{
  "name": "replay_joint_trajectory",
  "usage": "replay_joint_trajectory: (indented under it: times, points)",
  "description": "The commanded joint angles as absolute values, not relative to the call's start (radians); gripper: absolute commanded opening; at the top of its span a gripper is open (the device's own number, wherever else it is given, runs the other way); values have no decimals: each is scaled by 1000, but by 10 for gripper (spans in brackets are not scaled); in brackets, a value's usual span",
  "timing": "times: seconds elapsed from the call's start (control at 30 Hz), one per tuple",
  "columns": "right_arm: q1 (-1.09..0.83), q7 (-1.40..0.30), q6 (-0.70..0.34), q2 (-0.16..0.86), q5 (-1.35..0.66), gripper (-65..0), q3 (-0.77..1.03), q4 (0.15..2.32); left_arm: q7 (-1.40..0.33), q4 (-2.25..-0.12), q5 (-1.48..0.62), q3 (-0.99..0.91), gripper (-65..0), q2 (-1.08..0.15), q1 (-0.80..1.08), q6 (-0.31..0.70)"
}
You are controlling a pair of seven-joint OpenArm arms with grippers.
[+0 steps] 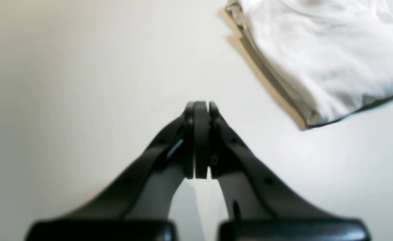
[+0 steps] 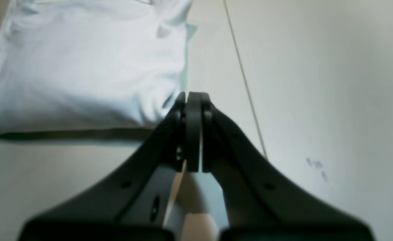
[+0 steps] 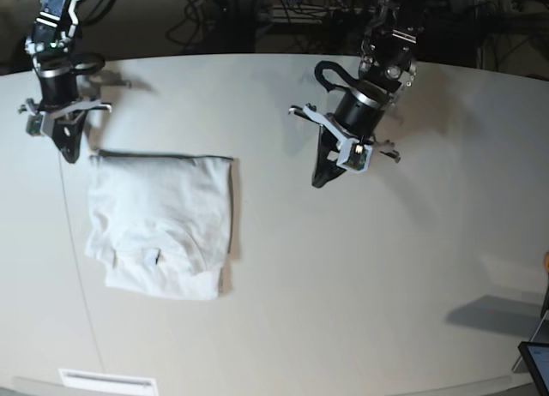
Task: Fold the T-shirt properly
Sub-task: 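Release the shirt and lift both grippers away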
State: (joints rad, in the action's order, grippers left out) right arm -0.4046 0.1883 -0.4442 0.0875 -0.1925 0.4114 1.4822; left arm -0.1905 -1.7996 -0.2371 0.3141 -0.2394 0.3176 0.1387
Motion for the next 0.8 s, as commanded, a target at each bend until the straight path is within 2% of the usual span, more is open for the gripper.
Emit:
replay_joint_trajectory:
  times: [0.0, 0.27, 0.43, 0.77]
  points:
    - [-407, 226, -440, 101, -206, -647, 415, 1504, -124, -1821, -242, 311, -650, -243, 318, 143]
    - [-453, 228, -440, 97, -206, -647, 420, 1509, -12, -1787, 111, 312, -650, -225, 403, 143]
    - [-496, 228, -440, 94, -206, -647, 417, 1544, 84, -1787, 65, 311, -650, -223, 456, 143]
    - [-555, 228, -440, 93, -206, -647, 420, 1590, 90, -1779, 45, 314, -650, -222, 489, 145]
